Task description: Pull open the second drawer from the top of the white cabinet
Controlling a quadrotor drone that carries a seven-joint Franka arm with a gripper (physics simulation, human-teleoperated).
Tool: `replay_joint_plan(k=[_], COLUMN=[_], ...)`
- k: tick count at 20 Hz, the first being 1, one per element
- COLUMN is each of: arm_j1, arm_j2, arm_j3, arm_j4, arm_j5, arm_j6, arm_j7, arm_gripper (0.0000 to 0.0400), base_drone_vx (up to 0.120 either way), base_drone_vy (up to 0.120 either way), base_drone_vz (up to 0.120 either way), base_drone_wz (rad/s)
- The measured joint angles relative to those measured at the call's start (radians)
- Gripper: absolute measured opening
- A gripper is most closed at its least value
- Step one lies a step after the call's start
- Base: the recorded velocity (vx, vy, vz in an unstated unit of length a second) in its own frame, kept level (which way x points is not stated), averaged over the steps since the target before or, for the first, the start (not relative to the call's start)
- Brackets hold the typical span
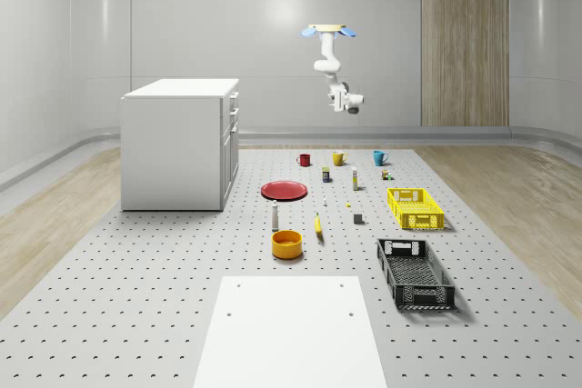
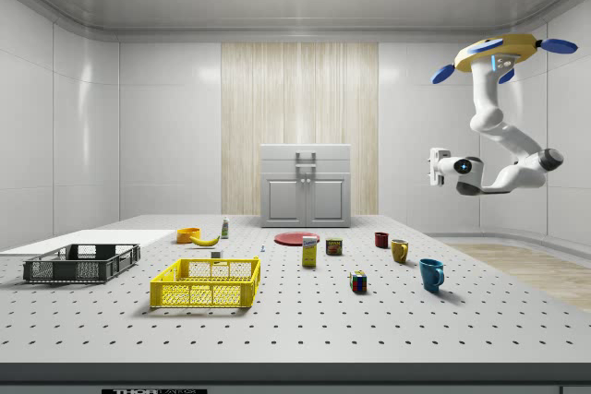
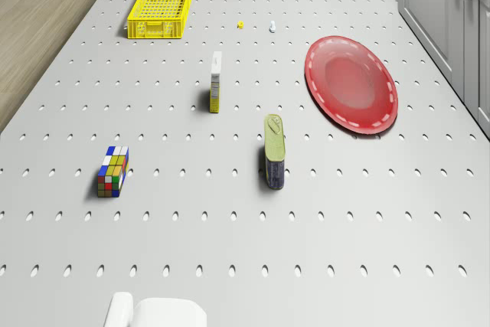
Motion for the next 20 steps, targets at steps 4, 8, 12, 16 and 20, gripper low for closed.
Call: replay_joint_plan(k=[4,8,12,16,20], arm_j1=[0.026,0.050,0.073,0.094,0.114], arm_j2=[-0.019,-0.038,-0.056,-0.074,-0.092], arm_j3=[-0.013,-0.025,-0.036,-0.046,-0.055], arm_j4=[-0.004,-0.007,-0.009,-0.012,-0.014], arm_j5=[-0.011,-0.024,-0.036,-0.049,-0.062], arm_j6=[0.020,0.040,0.059,0.077,0.095], arm_j7=[0.010,0.021,0.031,0.042,0.052], arm_gripper=[0.0300,0.0300,0.0300,0.0300,0.0300], base_drone_vx=[0.120,0.120,0.120,0.120,0.120], base_drone_vy=[-0.120,-0.070,-0.120,-0.120,-0.120], base_drone_vz=[0.000,0.000,0.000,0.000,0.000], base_drone_wz=[0.000,0.000,0.000,0.000,0.000])
